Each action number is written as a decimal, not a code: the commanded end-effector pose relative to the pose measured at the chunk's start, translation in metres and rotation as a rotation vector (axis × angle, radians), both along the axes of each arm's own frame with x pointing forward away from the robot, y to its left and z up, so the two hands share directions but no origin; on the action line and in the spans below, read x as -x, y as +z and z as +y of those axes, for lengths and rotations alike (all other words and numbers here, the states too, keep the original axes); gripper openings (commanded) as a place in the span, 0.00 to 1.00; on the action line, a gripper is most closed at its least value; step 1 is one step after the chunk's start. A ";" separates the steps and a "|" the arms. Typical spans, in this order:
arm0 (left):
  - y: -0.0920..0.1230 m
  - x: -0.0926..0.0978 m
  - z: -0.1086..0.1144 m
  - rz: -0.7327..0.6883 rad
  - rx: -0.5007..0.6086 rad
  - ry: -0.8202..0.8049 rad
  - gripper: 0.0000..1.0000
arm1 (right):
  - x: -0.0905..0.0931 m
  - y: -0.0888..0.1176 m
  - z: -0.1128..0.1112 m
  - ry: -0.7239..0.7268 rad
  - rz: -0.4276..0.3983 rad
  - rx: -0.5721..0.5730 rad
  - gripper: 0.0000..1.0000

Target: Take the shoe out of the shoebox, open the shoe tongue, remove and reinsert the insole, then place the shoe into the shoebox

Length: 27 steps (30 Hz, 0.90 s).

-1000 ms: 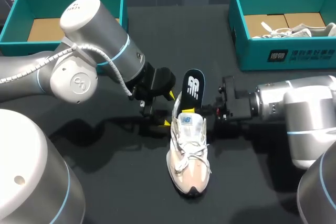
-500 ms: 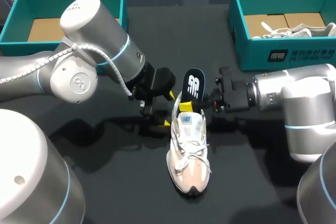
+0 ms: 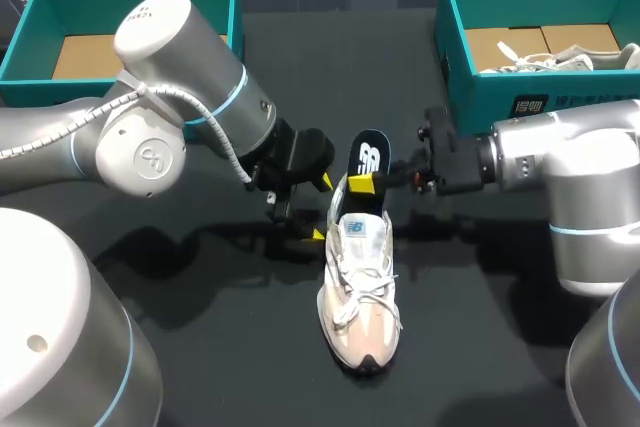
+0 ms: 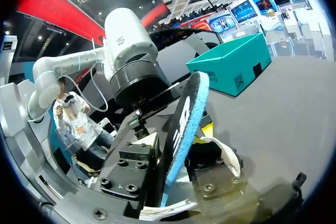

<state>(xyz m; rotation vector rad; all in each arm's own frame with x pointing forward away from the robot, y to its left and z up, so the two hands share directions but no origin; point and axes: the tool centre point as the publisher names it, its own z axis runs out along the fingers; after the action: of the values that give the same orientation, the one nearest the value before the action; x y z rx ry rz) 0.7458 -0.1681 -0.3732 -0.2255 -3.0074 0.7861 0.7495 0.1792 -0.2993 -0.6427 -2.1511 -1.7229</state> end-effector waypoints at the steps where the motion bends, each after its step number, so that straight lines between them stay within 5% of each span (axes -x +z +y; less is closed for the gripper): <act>1: -0.001 0.000 -0.001 -0.001 -0.002 0.000 1.00 | 0.002 0.002 -0.004 -0.003 0.003 0.004 0.20; 3: -0.001 0.000 -0.001 -0.001 -0.002 0.000 1.00 | 0.000 0.001 -0.001 0.003 0.010 0.008 0.00; 25: -0.001 0.000 -0.001 -0.001 -0.002 0.000 1.00 | 0.034 -0.044 0.002 -0.002 0.173 0.041 0.00; 27: -0.001 0.000 -0.001 -0.001 -0.002 0.000 1.00 | 0.032 -0.038 0.003 -0.002 0.156 0.042 0.09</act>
<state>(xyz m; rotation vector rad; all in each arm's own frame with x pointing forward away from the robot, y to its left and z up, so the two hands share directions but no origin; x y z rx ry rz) 0.7458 -0.1681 -0.3732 -0.2255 -3.0074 0.7861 0.7199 0.1818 -0.3420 -0.7584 -2.0760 -1.5700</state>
